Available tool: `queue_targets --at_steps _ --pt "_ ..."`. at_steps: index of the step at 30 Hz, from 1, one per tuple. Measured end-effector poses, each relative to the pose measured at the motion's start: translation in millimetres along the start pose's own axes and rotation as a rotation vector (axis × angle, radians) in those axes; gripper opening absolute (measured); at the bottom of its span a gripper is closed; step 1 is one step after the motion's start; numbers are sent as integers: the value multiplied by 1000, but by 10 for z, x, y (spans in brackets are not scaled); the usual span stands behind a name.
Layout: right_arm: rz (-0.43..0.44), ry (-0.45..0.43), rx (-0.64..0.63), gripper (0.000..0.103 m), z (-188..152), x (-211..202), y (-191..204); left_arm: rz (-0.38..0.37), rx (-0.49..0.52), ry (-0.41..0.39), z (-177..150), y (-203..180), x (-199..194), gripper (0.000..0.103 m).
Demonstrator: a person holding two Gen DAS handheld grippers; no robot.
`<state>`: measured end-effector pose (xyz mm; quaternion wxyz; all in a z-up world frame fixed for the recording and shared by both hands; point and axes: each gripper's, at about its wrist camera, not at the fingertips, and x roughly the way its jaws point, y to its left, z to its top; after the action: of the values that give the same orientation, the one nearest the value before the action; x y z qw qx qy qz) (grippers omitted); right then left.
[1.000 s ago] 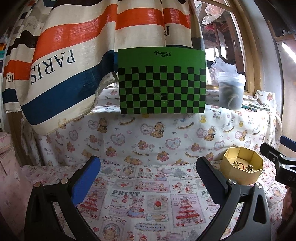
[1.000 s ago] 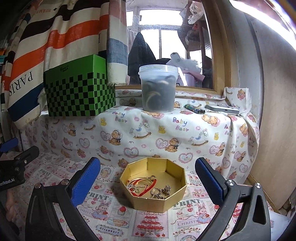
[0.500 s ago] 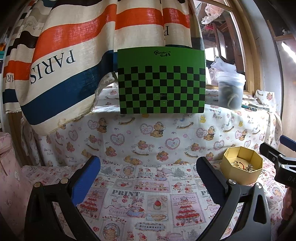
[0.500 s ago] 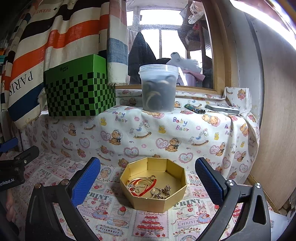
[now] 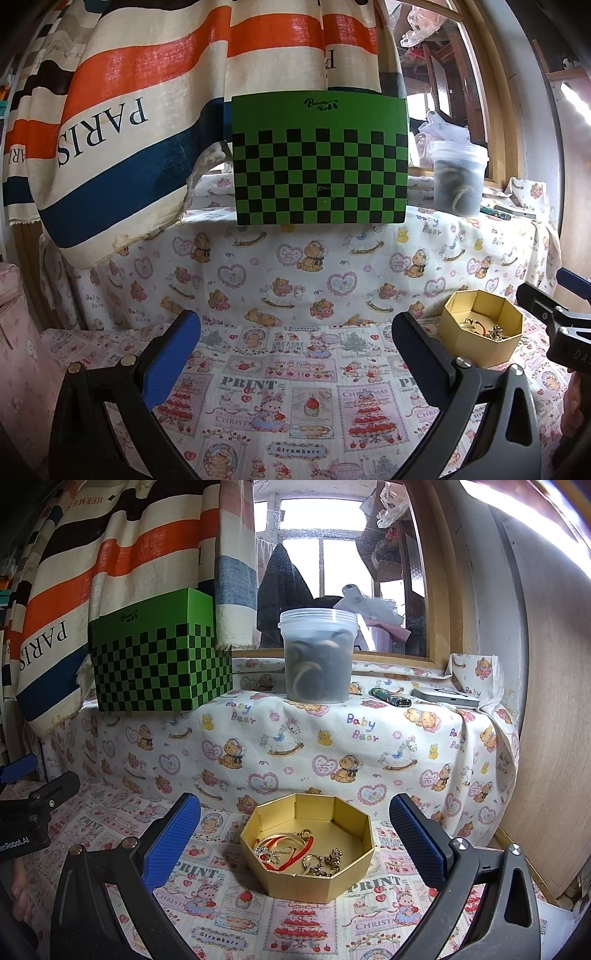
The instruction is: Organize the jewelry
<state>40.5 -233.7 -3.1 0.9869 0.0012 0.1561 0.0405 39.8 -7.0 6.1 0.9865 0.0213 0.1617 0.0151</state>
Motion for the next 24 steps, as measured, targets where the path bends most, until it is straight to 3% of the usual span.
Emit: queue_targets --at_steps 24 --pt "2 0 -3 103 0 -1 6 -1 0 -2 0 0 -5 103"
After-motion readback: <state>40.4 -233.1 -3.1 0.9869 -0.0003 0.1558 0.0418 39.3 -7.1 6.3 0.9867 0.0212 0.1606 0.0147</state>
